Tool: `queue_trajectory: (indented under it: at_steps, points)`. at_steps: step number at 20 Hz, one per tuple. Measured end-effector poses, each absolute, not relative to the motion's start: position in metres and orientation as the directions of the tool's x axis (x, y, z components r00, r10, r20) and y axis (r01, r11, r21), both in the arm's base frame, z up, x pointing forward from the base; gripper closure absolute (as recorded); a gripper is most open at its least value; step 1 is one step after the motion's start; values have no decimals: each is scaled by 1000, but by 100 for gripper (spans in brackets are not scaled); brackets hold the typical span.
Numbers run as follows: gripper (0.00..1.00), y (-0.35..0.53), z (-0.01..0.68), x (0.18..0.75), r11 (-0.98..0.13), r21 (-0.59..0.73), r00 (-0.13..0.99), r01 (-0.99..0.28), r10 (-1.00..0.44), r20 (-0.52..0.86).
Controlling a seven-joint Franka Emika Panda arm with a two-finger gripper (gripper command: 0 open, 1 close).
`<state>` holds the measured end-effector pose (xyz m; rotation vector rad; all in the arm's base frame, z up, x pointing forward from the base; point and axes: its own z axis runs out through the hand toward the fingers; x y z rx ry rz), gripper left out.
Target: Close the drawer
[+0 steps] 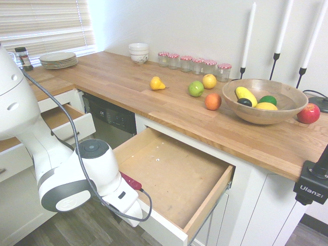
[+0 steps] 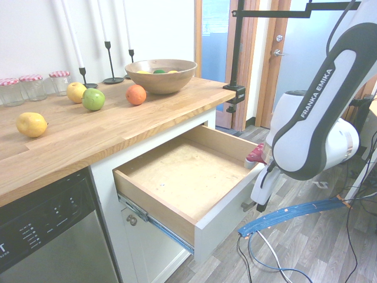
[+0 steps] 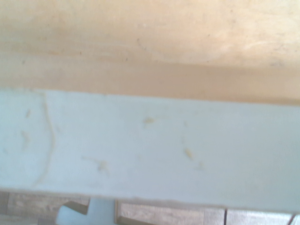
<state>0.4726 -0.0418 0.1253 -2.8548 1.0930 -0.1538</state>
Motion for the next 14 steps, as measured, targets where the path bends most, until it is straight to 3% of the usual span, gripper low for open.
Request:
queue_trajectory:
  at_steps: [14]
  points:
    - [100,-33,137,578,-745,-139,739,-653,-666,97]
